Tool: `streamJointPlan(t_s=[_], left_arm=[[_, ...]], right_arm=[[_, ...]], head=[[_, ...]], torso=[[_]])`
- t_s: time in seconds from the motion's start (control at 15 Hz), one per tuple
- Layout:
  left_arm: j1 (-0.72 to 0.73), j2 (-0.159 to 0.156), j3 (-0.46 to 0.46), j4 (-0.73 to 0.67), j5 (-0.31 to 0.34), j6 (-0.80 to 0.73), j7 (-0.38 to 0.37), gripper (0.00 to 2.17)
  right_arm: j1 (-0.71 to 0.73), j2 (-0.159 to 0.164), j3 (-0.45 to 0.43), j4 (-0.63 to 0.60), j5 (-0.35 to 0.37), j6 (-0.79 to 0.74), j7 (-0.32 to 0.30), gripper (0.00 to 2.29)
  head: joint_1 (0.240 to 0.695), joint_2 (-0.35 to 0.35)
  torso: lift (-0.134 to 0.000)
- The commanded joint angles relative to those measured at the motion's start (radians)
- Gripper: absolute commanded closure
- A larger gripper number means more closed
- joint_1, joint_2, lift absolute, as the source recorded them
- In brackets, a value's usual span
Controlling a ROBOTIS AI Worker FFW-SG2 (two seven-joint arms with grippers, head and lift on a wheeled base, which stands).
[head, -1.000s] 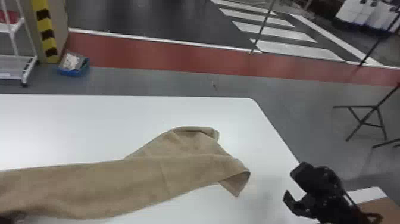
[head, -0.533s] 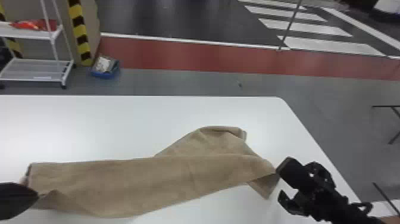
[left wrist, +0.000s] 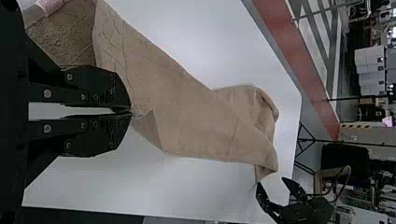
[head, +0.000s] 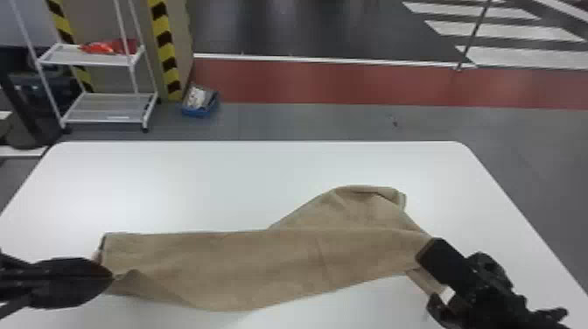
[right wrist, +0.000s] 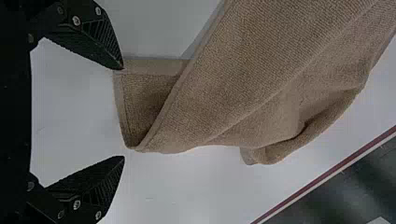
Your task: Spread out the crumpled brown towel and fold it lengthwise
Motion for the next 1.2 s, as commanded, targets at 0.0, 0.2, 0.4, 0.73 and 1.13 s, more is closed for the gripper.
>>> streamJointPlan(t_s=[0.0,0.2,0.4,0.73,1.13], left_arm=[[0.002,0.0,0.0,0.001,0.0,-0.001,0.001,1.05],[0.013,0.0,-0.002,0.002,0.003,-0.008,0.001,1.05],[0.013,0.0,-0.003,0.01,0.001,-0.014,0.002,1.05],[0.013,0.002,-0.006,0.019,0.001,-0.023,0.001,1.05],[0.008,0.005,-0.019,0.041,0.0,-0.05,-0.001,1.05]], right_arm=[[0.002,0.004,0.013,-0.004,-0.001,0.015,0.006,0.21],[-0.005,0.004,0.008,0.012,-0.003,0.024,0.005,0.21],[0.0,0.004,0.02,-0.025,-0.03,0.064,0.019,0.21],[-0.002,0.004,0.046,-0.054,-0.047,0.107,0.031,0.21],[-0.031,0.004,0.059,0.006,-0.058,0.125,0.008,0.21]], head=[[0.695,-0.076],[0.695,-0.069],[0.695,-0.071],[0.695,-0.055],[0.695,-0.048]], torso=[[-0.128],[-0.128],[-0.128],[-0.128],[-0.128]])
